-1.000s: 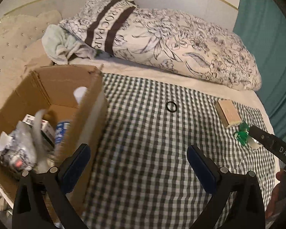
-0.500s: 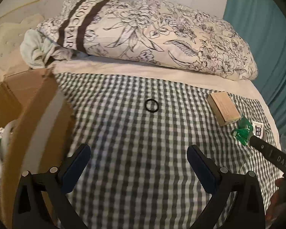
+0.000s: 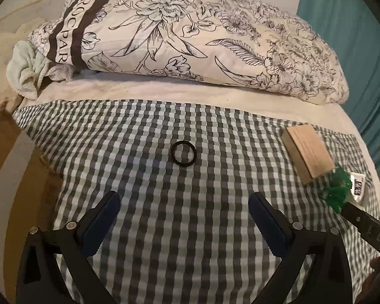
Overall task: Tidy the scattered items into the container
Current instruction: 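Grasp the black hair tie with the left tool while the right tool grasps the green packets, then carry the hair tie and green packets over the cardboard box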
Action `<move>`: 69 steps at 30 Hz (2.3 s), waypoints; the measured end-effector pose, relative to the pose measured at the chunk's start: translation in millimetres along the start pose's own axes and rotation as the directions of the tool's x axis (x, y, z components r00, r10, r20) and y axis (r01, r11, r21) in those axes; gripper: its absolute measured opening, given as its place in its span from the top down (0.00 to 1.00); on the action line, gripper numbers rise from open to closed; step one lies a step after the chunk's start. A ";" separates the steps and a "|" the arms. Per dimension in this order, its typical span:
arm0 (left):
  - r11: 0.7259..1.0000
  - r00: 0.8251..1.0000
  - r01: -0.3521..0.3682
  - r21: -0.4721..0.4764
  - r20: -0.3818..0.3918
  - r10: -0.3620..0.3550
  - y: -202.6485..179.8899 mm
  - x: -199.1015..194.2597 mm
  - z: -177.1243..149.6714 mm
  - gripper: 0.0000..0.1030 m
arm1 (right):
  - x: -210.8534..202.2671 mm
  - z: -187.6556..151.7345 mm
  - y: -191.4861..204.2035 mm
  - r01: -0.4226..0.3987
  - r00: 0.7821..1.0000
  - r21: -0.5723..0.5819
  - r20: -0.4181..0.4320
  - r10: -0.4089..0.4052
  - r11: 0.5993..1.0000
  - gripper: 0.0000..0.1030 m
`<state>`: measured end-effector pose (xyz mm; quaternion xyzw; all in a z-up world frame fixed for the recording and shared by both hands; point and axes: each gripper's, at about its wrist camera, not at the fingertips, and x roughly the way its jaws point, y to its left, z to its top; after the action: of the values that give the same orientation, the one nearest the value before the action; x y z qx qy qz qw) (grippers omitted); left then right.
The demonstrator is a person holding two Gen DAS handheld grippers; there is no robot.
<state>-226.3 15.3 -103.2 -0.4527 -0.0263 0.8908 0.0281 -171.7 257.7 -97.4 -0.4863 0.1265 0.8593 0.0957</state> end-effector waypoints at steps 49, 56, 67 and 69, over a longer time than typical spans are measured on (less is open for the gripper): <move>0.996 0.998 0.057 0.072 -0.035 -0.054 8.8 93.4 18.3 0.88 | 81.5 32.6 3.3 0.155 0.988 -0.010 0.002 -0.155 0.988 0.49; 0.996 0.991 0.082 0.019 -0.109 -0.079 35.5 67.6 -0.3 0.92 | 60.8 27.2 4.8 0.100 0.995 -0.017 0.005 -0.100 0.995 0.50; 0.998 0.994 0.055 -0.043 -0.093 -0.059 55.6 -10.0 -53.4 0.92 | -7.7 0.8 27.8 -0.040 0.999 -0.116 0.031 0.044 0.992 0.50; 0.998 0.995 0.050 -0.038 -0.084 -0.053 53.9 -21.1 -55.5 0.92 | -19.6 -7.4 33.1 -0.074 0.997 -0.129 0.023 0.077 0.989 0.50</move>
<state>-170.5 -38.8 -122.7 -0.4898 -0.0529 0.8691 0.0441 -165.3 223.2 -80.1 -0.4741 0.0880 0.8754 0.0334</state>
